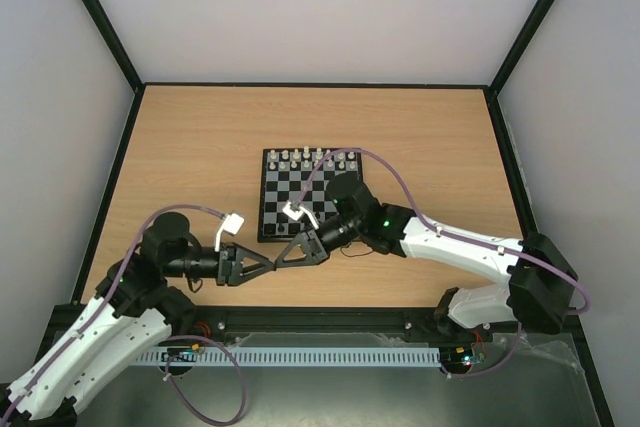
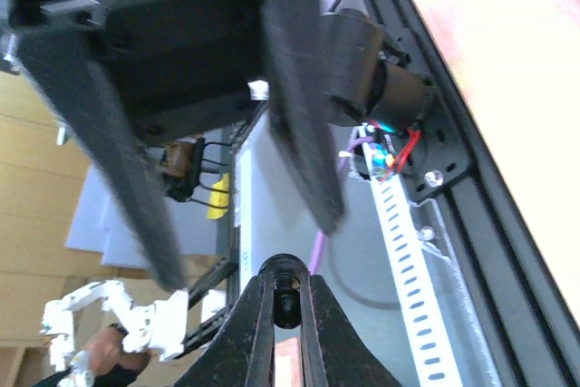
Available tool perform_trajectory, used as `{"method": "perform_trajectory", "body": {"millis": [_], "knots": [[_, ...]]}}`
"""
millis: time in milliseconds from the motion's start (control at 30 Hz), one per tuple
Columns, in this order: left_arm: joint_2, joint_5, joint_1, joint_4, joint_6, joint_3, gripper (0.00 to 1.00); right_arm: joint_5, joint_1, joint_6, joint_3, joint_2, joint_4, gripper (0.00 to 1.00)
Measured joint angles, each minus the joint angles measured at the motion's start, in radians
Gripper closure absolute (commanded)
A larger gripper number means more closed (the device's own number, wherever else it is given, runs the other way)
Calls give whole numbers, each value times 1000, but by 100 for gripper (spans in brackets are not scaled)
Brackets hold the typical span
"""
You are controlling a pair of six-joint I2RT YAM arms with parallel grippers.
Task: Set up the chess pieces on the board
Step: Place the chess piece on the chessboard.
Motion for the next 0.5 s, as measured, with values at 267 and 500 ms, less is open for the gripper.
{"method": "perform_trajectory", "body": {"millis": [267,500], "knots": [[-36,-124,2,-79,14,95,46,111,-3,-52,-172,-180,-74,98],[19,-255,2,-132,37,135,46,208,-3,-38,-346,-390,-127,98]]}}
